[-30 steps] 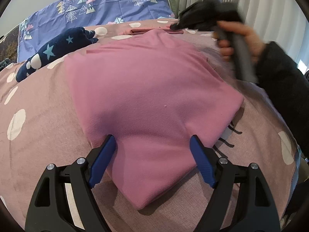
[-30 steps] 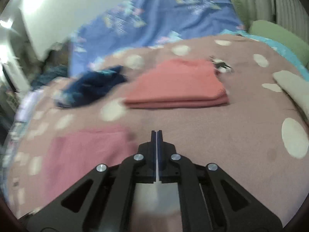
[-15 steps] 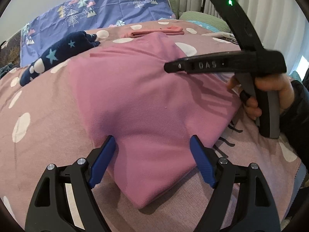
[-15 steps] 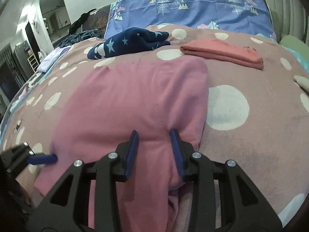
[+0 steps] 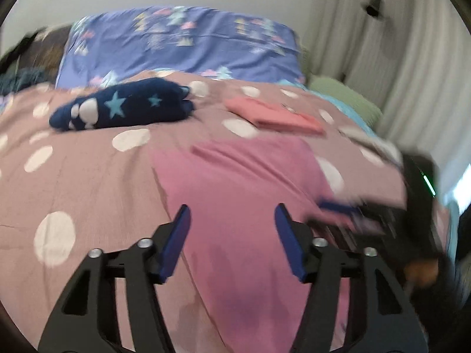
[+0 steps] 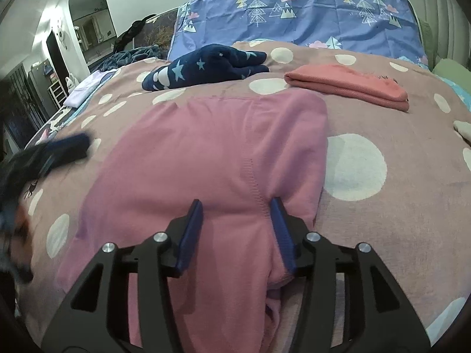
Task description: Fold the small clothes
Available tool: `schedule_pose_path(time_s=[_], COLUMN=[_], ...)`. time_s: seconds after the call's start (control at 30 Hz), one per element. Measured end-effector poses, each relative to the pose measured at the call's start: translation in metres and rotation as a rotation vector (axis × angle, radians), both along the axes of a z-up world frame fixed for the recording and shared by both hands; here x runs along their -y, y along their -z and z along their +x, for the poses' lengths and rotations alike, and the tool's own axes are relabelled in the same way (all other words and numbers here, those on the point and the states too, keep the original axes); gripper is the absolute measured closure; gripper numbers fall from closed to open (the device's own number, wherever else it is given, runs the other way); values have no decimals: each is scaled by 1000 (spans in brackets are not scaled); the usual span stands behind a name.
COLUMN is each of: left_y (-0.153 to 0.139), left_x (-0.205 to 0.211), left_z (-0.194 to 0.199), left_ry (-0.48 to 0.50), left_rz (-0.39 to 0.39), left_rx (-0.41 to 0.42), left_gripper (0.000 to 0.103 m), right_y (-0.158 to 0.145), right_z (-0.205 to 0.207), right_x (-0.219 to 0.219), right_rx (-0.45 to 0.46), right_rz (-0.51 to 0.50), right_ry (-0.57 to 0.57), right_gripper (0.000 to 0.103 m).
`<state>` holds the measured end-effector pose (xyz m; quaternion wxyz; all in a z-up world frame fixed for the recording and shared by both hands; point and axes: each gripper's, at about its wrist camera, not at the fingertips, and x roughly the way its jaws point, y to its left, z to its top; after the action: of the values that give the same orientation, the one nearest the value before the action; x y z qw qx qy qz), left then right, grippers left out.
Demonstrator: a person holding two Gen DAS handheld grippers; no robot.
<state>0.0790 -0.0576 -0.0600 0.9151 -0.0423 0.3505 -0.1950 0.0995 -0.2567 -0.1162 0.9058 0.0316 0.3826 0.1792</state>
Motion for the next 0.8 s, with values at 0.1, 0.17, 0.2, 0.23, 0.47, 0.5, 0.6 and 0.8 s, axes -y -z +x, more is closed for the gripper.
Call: schedule_pose_path(time_s=[0.1,0.17,0.2,0.23,0.47,0.5,0.6,0.8], left_y=[20,59,54,50,40,39,46,58], left_x=[-7,-8,-19,-23,-28,-27,-17,-16], left_z=[38,65,67,67,31,23,9,5], left_ry=[-52,-98,-108,-126,-20,14,74,91], left_rz=[6,133,39,37,-83,-90,-84,-113], left_rx=[-48,-156,-166,-165,-198,-202,-232,-235], left_gripper=[50,45,45,45,45,44,41,39], right_y=[0,0,1,0,-25,-31,-31,6], right_z=[0,0,0,0,-15,-16,-3,19], right_x=[1,0,0,0,31,40,68,69], right_rx=[-1,-3,-3,-3,30,39,-18,-190], right_rz=[6,18,19,25,199,228,225,282], right_ry=[-2,-5,-5,-6,16,29,94,-3], right_gripper=[52,52,52,52,50,50,51,52])
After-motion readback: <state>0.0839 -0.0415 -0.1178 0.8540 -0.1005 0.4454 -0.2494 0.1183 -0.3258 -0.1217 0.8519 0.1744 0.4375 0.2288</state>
